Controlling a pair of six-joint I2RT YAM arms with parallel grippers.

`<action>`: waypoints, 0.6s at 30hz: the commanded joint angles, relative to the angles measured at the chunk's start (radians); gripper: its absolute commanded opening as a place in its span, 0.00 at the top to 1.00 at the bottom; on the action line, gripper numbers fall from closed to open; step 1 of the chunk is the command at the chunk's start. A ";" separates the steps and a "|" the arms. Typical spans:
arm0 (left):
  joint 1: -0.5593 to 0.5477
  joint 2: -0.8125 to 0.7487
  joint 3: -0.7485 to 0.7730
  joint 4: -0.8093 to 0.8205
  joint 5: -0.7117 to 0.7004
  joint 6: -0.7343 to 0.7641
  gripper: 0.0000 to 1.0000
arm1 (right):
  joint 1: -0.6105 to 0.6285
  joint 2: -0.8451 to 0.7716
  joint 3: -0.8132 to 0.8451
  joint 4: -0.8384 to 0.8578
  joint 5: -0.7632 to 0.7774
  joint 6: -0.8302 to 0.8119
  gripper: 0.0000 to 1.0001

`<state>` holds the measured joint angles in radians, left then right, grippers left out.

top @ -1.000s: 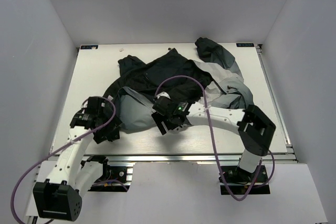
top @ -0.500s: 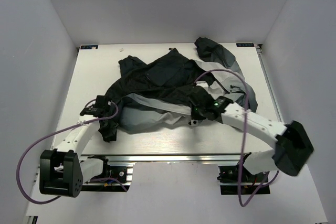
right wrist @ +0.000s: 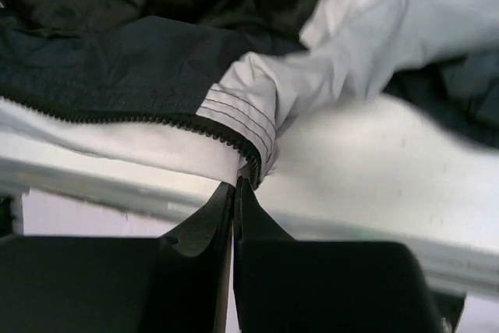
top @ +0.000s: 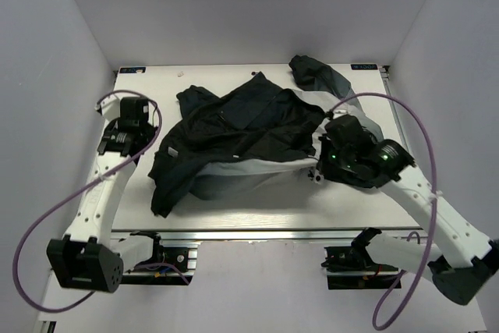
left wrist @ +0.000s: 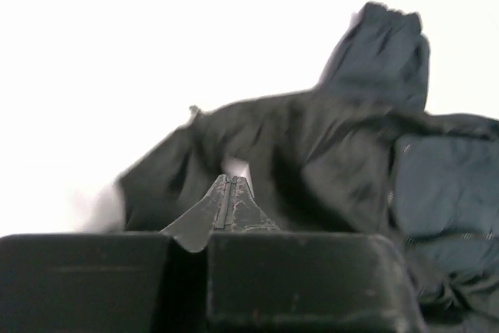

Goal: Zip up the jacket

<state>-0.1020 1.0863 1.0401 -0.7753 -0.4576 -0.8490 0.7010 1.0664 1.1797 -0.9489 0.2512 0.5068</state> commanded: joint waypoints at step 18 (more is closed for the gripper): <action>-0.001 -0.357 -0.328 -0.366 0.425 -0.061 0.02 | -0.253 0.205 -0.068 0.090 0.005 -0.034 1.00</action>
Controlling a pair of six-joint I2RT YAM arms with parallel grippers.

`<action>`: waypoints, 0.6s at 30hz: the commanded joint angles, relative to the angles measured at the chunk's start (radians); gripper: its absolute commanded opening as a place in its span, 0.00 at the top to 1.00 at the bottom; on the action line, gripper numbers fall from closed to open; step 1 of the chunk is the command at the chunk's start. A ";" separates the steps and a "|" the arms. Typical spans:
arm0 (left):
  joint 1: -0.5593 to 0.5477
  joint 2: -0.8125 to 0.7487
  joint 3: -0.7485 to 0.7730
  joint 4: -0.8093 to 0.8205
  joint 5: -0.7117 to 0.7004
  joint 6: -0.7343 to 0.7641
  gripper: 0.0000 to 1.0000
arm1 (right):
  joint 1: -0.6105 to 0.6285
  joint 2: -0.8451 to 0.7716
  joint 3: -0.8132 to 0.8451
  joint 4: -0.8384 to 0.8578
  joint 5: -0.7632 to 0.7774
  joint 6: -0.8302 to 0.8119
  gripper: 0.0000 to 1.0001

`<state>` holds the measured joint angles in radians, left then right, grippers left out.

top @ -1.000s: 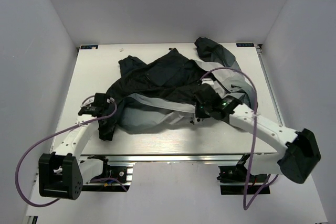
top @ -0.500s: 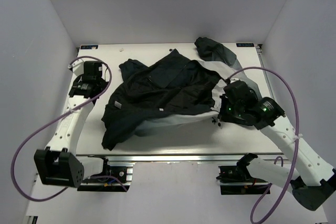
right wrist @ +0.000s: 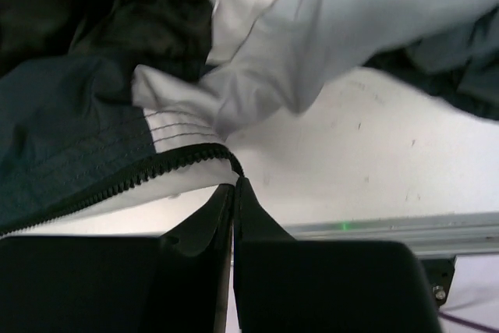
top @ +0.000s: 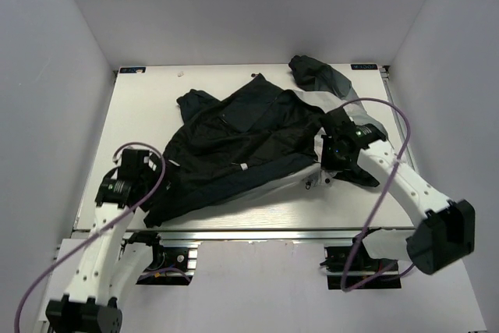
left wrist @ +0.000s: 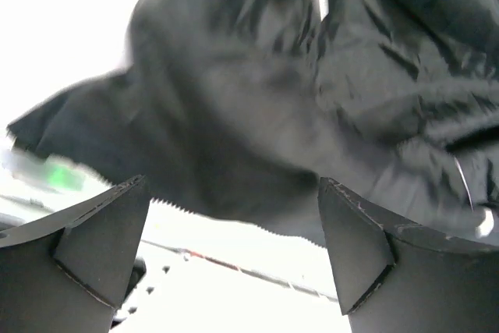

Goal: Zip up the jacket

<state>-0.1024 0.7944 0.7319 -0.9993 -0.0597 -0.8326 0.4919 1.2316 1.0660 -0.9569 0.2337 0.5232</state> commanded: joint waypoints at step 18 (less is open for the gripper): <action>0.000 0.061 -0.305 0.155 0.143 -0.163 0.02 | -0.228 0.160 0.078 0.221 -0.168 -0.150 1.00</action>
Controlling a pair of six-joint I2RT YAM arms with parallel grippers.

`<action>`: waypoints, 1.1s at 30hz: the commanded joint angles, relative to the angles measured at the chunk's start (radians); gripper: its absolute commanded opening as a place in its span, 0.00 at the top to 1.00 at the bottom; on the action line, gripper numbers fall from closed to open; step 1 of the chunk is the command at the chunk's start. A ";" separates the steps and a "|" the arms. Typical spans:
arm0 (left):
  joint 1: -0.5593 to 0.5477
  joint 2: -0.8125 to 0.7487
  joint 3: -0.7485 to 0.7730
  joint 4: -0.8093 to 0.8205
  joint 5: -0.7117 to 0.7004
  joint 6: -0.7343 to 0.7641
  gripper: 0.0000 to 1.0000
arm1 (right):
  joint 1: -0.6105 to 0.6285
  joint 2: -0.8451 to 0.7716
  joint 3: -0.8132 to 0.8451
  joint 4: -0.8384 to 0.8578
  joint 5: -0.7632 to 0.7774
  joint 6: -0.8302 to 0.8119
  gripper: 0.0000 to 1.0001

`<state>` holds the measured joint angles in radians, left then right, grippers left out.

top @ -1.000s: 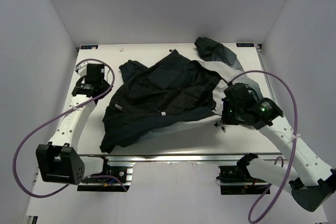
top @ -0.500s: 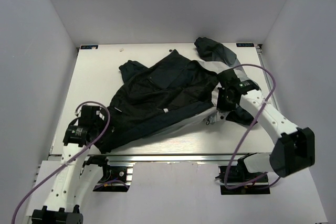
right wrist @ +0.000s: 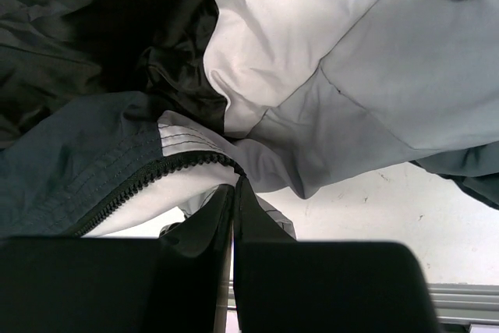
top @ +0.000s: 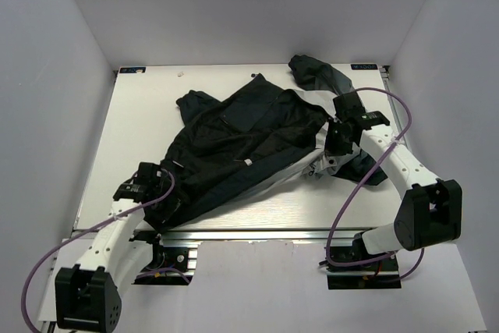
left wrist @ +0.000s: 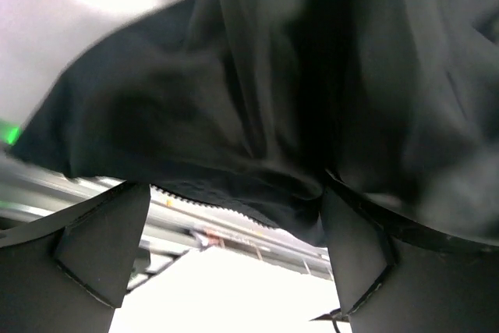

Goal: Zip up the jacket

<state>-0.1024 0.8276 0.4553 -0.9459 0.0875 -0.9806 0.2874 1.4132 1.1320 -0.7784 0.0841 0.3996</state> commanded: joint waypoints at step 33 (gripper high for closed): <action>-0.005 1.014 1.202 0.110 -0.376 0.157 0.02 | -0.131 -0.002 0.162 -0.084 -0.054 -0.091 0.84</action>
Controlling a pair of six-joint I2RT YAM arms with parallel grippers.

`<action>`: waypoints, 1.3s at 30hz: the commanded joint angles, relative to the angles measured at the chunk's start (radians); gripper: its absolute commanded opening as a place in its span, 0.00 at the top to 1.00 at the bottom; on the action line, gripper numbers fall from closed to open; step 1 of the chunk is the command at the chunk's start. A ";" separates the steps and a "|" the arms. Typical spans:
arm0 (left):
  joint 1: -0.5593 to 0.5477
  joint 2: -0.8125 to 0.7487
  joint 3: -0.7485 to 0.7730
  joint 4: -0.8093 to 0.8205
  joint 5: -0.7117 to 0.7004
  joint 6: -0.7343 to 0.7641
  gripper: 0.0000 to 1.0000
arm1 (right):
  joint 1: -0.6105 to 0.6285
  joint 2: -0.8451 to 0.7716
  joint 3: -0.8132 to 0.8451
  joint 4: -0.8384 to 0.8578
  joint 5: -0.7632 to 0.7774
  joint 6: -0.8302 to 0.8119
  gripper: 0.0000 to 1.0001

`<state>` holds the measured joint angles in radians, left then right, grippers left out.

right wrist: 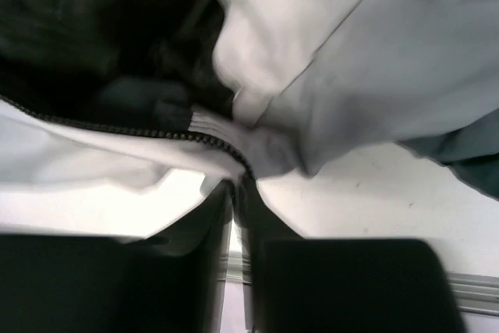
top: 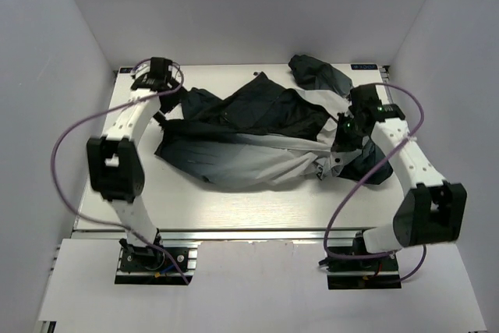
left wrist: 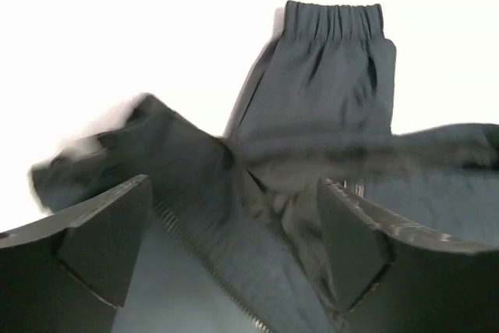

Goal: Zip up the jacket

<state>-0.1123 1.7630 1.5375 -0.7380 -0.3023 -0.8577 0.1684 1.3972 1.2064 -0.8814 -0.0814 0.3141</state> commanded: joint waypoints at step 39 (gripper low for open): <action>-0.239 -0.533 -0.860 0.032 0.301 0.108 0.02 | 0.405 -0.206 -0.595 0.299 0.106 0.109 0.11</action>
<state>-0.3519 1.3441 0.6910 -0.5705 -0.0284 -0.7433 0.5766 1.2579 0.6144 -0.4095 0.0116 0.4034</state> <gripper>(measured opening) 0.978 0.893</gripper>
